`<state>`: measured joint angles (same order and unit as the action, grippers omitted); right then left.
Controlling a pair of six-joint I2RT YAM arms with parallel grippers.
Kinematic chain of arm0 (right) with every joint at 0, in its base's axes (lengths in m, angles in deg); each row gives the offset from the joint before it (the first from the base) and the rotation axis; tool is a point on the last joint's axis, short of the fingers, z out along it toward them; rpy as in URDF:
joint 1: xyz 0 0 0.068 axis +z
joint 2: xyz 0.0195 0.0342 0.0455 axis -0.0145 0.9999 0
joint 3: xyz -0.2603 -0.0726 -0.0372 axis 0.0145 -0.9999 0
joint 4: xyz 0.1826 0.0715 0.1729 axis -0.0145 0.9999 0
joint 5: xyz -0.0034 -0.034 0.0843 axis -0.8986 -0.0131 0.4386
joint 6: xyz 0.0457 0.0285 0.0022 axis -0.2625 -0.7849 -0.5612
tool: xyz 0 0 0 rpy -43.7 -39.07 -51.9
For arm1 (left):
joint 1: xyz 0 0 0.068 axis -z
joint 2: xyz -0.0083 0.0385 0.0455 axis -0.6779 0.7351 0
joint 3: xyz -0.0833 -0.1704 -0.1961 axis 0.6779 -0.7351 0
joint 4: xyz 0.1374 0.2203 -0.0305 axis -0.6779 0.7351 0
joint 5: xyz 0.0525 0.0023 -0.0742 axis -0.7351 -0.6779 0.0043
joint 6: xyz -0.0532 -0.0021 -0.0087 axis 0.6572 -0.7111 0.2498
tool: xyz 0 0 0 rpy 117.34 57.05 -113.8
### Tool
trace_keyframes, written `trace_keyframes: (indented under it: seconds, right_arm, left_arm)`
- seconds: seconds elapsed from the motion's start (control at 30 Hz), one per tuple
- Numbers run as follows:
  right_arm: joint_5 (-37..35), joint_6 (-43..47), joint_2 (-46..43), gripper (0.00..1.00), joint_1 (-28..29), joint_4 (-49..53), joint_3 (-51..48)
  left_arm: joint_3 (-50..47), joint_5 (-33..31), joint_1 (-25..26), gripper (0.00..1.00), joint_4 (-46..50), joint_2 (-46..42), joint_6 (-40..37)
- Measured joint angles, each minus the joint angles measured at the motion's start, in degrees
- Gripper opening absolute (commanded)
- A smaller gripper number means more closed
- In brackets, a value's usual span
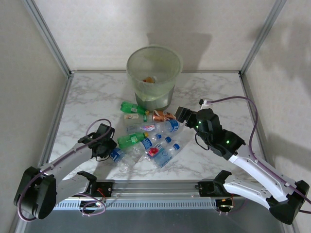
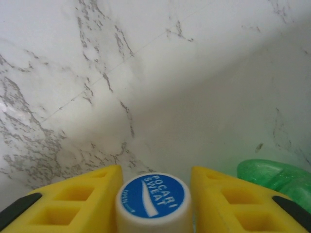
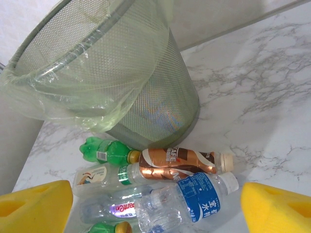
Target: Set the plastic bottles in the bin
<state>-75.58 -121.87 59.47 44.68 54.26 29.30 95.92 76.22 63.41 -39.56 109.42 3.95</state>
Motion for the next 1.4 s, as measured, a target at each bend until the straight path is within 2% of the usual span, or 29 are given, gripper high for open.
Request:
trace_keyframes:
  seconds: [0.2, 0.4, 0.6, 0.87, 1.1, 1.4]
  right_arm:
    - [0.0, 0.4, 0.6, 0.89, 0.0, 0.7, 1.8]
    - [0.4, 1.1, 0.7, 0.89, 0.0, 0.7, 3.3]
    - [3.4, 3.1, 2.2, 0.89, 0.0, 0.6, 6.8]
    - [15.6, 6.6, 3.3, 0.95, 0.0, -2.8, 9.9]
    - [27.8, 8.6, 4.7, 0.99, 0.0, -5.6, 12.4]
    - [36.2, 8.7, 8.3, 0.99, 0.0, -6.7, 12.8]
  left_arm:
    - [0.2, 0.0, -0.1, 0.31, 0.3, -1.2, 0.0]
    - [3.6, 0.1, -0.2, 0.19, 1.2, -1.5, -1.1]
    - [10.6, 1.8, -0.2, 0.2, 3.8, -2.5, -3.2]
    - [25.8, 7.0, -0.2, 0.21, 2.8, -2.5, -6.6]
    - [34.5, 14.6, -0.2, 0.19, -5.7, 3.2, -9.0]
    - [43.7, 21.7, 0.0, 0.16, -19.4, 8.7, -8.5]
